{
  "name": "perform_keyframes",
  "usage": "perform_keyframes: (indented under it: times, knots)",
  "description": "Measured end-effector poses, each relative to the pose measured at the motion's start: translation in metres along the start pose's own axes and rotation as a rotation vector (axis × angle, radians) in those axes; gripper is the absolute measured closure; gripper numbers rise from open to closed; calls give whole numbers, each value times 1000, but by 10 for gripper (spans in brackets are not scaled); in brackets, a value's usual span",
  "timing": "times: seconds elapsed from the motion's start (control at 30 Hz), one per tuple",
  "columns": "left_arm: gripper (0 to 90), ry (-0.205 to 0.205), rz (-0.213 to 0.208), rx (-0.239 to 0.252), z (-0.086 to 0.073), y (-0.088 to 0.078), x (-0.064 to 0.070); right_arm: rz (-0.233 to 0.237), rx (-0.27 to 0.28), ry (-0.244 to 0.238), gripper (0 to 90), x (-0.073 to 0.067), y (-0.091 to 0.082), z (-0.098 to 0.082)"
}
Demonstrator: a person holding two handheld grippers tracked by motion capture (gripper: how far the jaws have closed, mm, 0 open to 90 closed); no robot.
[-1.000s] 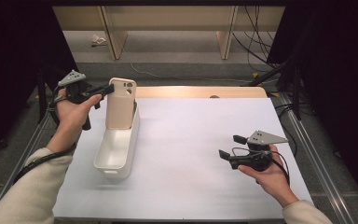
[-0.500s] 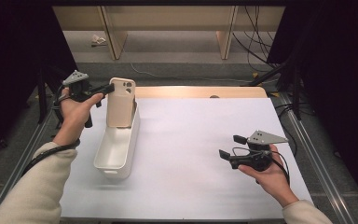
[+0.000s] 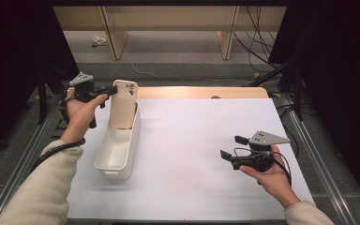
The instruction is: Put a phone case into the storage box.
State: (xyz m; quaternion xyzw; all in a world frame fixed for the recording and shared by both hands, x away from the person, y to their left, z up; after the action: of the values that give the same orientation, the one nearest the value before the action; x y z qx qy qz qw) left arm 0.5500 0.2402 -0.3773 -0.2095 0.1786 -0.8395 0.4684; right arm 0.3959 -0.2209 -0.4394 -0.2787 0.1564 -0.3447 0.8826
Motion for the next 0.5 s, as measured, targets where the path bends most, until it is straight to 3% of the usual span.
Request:
perform_keyframes:
  times: [0.5]
  knots:
    - [820, -15, 22, -22, -12, 12, -10, 3, -3, 0, 178, 0, 1, -1]
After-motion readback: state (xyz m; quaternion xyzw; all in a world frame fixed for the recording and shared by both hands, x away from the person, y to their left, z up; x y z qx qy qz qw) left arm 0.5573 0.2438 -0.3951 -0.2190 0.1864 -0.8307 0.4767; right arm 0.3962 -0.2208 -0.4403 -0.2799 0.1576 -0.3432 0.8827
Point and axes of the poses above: each handheld gripper's, and its own axes: y roughly forward along the jaws, z roughly out of its top, x roughly to its right, the point moved 5 cm from there along y, roughly forward along the jaws, and after that the axes turned 11 degrees about -x, right-handed, at the moved point
